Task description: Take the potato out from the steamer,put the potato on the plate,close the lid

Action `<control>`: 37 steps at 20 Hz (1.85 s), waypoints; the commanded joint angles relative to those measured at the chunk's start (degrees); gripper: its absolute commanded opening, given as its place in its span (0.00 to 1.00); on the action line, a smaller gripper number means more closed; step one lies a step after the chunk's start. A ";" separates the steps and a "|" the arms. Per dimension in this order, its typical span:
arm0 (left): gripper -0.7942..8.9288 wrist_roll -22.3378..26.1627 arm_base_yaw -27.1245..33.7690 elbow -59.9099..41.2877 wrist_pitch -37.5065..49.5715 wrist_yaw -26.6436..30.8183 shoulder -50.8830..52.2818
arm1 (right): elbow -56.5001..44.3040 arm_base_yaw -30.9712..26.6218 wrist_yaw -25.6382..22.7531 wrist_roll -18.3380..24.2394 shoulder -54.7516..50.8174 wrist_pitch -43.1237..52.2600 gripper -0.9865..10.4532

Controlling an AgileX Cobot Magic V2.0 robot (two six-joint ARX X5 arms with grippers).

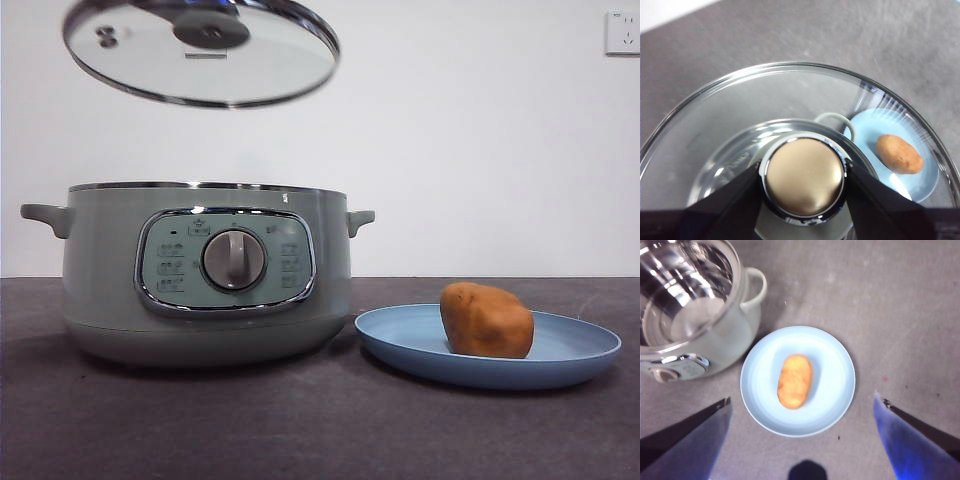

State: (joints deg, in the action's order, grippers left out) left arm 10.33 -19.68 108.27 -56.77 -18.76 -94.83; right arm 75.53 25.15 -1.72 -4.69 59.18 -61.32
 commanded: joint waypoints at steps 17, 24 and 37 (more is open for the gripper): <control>0.07 -1.44 -2.67 -28.22 19.30 8.92 0.46 | -0.22 -0.02 -0.22 -0.44 0.04 -0.55 0.50; 0.07 -1.29 -2.71 -29.90 18.38 12.48 0.68 | -0.22 -0.02 -0.20 -0.46 0.04 -0.48 0.50; 0.47 -4.61 -2.71 -21.66 15.47 10.95 0.79 | -0.22 -0.02 -0.13 -0.44 0.04 -0.50 0.50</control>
State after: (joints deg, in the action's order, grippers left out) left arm 6.98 -22.76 85.82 -42.02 -8.21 -94.02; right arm 75.53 25.12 -1.72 -4.73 59.18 -61.98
